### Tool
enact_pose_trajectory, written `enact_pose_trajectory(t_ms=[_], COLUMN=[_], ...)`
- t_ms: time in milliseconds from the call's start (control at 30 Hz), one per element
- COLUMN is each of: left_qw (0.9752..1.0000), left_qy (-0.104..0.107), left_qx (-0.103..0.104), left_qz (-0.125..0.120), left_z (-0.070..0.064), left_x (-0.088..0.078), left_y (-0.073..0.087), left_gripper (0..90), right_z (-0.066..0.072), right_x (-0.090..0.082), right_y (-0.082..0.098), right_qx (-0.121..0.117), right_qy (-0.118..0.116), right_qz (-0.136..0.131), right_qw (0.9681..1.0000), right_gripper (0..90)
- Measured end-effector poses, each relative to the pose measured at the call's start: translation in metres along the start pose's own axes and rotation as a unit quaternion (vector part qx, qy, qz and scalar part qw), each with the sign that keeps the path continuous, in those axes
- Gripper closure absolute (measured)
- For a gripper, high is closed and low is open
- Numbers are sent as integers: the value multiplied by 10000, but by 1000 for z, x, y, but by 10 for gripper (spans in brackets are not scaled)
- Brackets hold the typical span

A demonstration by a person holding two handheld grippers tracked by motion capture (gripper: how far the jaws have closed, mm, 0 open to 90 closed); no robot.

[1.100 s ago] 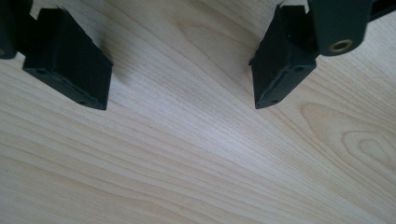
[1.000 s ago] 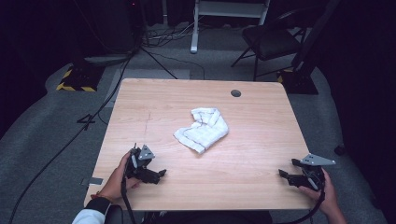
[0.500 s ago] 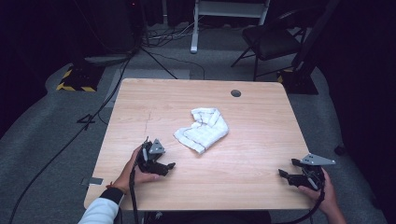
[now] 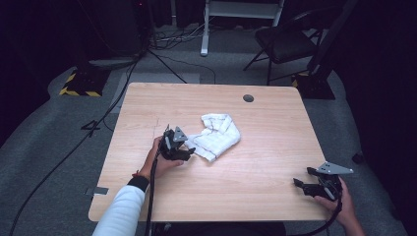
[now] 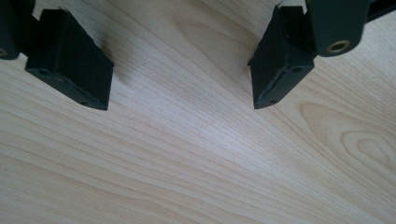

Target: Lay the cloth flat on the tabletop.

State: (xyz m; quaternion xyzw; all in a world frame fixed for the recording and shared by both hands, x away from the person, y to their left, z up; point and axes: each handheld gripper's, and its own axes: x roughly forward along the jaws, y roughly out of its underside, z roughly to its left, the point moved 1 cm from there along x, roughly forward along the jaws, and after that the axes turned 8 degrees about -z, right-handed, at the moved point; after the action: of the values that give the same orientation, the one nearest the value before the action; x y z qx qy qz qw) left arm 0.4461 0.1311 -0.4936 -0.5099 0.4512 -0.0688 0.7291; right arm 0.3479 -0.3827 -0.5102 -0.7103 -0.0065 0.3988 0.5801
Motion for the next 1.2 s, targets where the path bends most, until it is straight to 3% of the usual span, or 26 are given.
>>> enact_pose_trajectory(t_ms=[33, 100, 167, 200, 267, 367, 433, 533, 567, 667, 700, 867, 900, 967, 1100, 1200], left_qw=[9998, 9997, 9992, 9991, 9988, 9971, 9959, 9919, 9904, 9857, 9857, 9805, 9792, 9773, 9798, 9802], left_qy=[68, 71, 221, 326, 450, 734, 861, 1154, 1226, 1520, 1520, 1752, 1825, 1876, 1690, 1673], left_qx=[-189, -252, -337, -254, -46, -21, 146, 432, 532, 641, 641, 804, 807, 892, 905, 902], left_qz=[7, 30, 13, 47, 200, 184, 247, 308, 355, 331, 331, 375, 370, 410, 573, 562], left_z=[5, 12, 16, 17, 14, 14, 10, -5, -10, -29, -29, -52, -57, -63, -72, -73], left_x=[4, 10, 14, 16, 21, 20, 16, 6, 3, -4, -4, -11, -14, -18, -28, -35], left_y=[-1, -4, -4, -4, -3, -3, -2, -1, -1, 1, 1, 6, 7, 9, 13, 18], left_gripper=[345, 367, 408, 519, 547, 688, 794, 850, 855, 857, 857, 858, 858, 858, 854, 854], right_z=[0, 0, 0, 0, 0, 0, 0, -1, -1, -4, -4, 6, 9, 10, 18, 28], right_x=[0, 0, 0, 0, 0, 0, 0, 0, -2, -2, -2, 6, 14, 17, 38, 58], right_y=[0, 0, 0, 0, 0, 0, 0, -1, -2, -8, -8, -42, -60, -66, -98, -121], right_qx=[3, 6, 9, 9, 8, 22, 32, 20, -11, 24, 24, -439, -555, -611, -728, -670], right_qy=[4, 3, 6, 6, 7, 20, 13, -11, 81, 27, 27, -76, -119, -148, -251, -599], right_qz=[2, 3, 2, 3, 3, 8, 14, 49, 27, -92, -92, -142, -168, -174, -243, -442], right_qw=[10000, 10000, 10000, 10000, 10000, 10000, 10000, 10000, 10000, 10000, 10000, 9989, 9982, 9979, 9967, 9950], right_gripper=[211, 210, 211, 210, 210, 210, 209, 231, 257, 286, 286, 344, 361, 363, 377, 400])
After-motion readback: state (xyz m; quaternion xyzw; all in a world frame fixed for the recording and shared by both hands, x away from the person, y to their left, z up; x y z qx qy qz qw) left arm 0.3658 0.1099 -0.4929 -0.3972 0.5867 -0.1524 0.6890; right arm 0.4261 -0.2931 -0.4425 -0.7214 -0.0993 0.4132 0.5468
